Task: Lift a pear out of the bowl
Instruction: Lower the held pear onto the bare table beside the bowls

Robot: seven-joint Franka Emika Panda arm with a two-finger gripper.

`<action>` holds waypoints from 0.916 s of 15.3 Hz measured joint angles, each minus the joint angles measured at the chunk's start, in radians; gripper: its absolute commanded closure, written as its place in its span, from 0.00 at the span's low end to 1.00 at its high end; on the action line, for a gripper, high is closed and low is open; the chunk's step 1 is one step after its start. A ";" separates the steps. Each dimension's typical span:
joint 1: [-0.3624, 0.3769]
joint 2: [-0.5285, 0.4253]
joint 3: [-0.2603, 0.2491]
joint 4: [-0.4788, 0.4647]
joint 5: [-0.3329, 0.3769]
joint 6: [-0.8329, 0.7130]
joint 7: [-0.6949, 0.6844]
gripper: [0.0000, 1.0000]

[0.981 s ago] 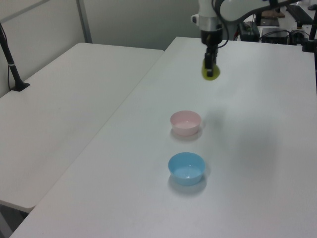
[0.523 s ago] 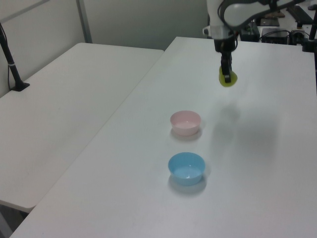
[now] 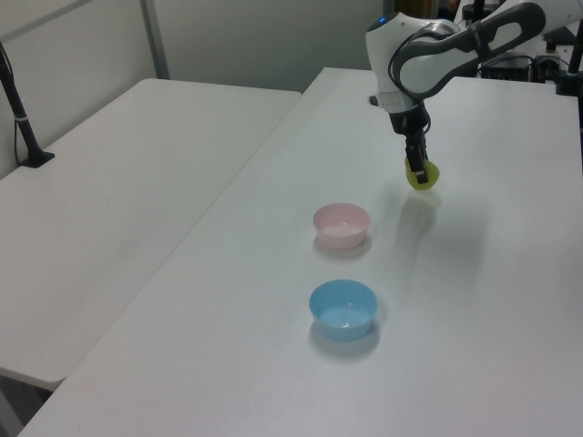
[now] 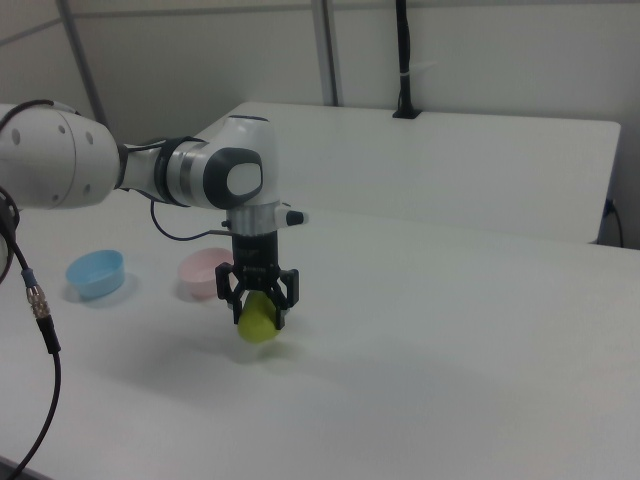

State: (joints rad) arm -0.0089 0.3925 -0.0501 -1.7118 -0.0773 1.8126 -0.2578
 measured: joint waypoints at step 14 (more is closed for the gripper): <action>0.018 0.001 -0.042 0.018 -0.031 0.033 0.000 0.00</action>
State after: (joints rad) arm 0.0086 0.3938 -0.0923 -1.6941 -0.1087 1.8452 -0.2579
